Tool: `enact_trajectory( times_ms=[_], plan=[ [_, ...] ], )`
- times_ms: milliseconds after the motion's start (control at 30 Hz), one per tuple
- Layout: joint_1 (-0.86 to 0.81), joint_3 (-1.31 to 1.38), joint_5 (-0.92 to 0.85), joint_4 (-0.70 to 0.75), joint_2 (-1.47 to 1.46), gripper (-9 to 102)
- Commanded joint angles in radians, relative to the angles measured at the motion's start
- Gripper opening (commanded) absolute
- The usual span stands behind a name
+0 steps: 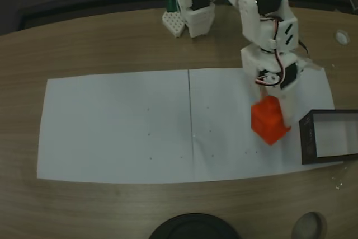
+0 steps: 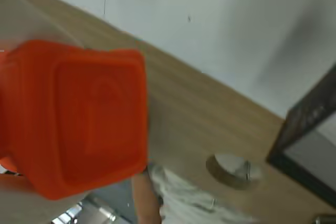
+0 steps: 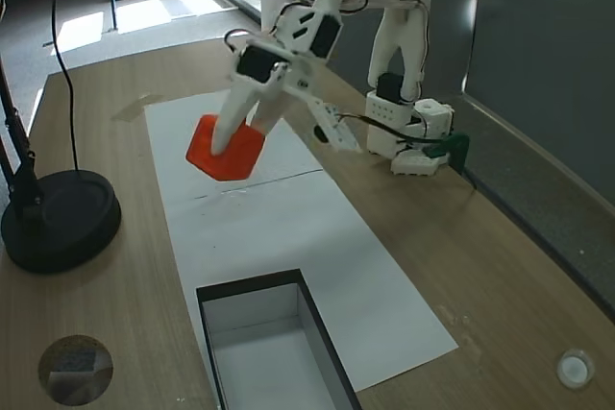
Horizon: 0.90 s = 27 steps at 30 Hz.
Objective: Grab a orange square and put it in the box.
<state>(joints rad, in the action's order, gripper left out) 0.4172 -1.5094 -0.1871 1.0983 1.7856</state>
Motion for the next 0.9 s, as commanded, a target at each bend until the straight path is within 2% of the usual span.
enact_trajectory(
  times_ms=[0, 167, 500, 867],
  plan=[
    [0.078, 0.272, -0.031, -0.003, 0.021, 7],
    [0.178, 0.492, 0.025, -0.003, -0.107, 7],
    [0.192, 0.927, 0.256, 0.011, -0.528, 7],
    [0.285, 0.965, 0.382, 0.058, -0.620, 7]
  ],
)
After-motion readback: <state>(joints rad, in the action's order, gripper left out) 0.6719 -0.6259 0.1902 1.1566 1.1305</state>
